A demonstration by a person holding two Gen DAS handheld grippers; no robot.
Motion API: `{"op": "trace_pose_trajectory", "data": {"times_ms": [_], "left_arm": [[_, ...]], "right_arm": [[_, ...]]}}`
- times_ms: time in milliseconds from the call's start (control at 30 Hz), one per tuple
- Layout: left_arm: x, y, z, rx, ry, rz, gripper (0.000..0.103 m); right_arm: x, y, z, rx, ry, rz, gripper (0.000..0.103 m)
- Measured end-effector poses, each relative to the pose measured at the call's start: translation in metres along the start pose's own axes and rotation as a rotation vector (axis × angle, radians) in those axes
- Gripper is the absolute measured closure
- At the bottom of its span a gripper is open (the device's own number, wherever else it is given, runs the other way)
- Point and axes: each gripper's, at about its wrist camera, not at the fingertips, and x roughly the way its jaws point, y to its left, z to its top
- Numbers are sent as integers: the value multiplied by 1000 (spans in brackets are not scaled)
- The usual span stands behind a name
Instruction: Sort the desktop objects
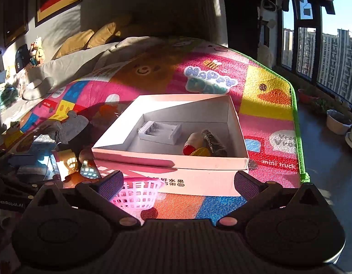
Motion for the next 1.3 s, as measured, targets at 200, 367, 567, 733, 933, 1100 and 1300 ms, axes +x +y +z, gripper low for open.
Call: {"op": "trace_pose_trajectory", "data": {"times_ms": [200,367,567,733,933,1100,1300], "left_arm": [[2,5,-2,-21,10,1,0],[-1,6,-3,-27,8,-5,0],[0,6,-4,-28,11,-8,0],[2,7,-5,-34,11,-4,0],[1,6,-5,-38,10,-2,0],[-1,7,-3,-39,9,8,0],[-3,10,-2,-47,8,27,0]], "right_arm": [[31,-18,-10,117,33,-55,0],[48,1,1,110,16,-8,0],[64,25,12,13,-10,36,0],[43,29,3,-74,-2,72,0],[17,30,-26,-87,141,227,42],[-12,49,-49,-203,222,397,51],[-49,78,-57,-447,64,299,2]]}}
